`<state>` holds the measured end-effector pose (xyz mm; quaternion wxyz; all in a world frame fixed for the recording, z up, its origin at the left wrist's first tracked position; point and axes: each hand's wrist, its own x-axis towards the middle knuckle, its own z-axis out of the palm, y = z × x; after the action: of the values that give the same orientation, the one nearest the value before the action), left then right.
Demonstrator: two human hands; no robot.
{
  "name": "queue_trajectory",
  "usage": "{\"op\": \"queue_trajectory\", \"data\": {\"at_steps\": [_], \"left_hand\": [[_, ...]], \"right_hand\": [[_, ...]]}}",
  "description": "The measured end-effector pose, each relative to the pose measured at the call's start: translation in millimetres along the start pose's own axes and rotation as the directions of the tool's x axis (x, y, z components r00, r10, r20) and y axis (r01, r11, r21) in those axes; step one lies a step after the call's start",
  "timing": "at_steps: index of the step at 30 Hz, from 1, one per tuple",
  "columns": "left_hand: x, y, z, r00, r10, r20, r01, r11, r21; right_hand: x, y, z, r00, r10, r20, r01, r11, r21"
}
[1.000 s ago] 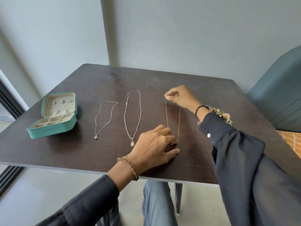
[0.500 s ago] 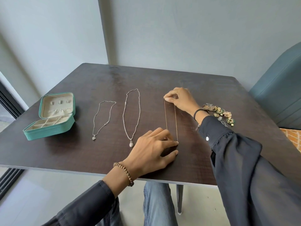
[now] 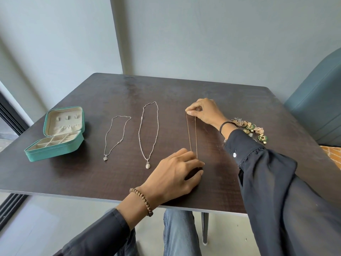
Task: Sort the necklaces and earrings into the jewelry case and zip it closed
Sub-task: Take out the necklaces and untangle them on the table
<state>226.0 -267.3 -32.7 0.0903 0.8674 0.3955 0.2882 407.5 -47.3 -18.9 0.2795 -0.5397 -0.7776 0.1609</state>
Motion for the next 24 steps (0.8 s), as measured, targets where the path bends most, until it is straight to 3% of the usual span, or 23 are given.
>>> {"op": "queue_trajectory", "data": {"at_steps": [5, 16, 24], "left_hand": [[1, 1, 0, 1.0, 0.018, -0.009, -0.018, 1.0, 0.021], [7, 2, 2, 1.0, 0.012, -0.025, -0.01, 0.998, 0.056], [1, -6, -23, 0.992, -0.036, -0.12, 0.049, 0.993, 0.109]], "right_hand": [[4, 3, -1, 1.0, 0.026, 0.01, -0.026, 0.998, 0.062], [4, -1, -7, 0.997, -0.035, 0.072, 0.041, 0.996, -0.081], [3, -35, -9, 0.998, -0.065, 0.016, 0.066, 0.992, -0.107]]}}
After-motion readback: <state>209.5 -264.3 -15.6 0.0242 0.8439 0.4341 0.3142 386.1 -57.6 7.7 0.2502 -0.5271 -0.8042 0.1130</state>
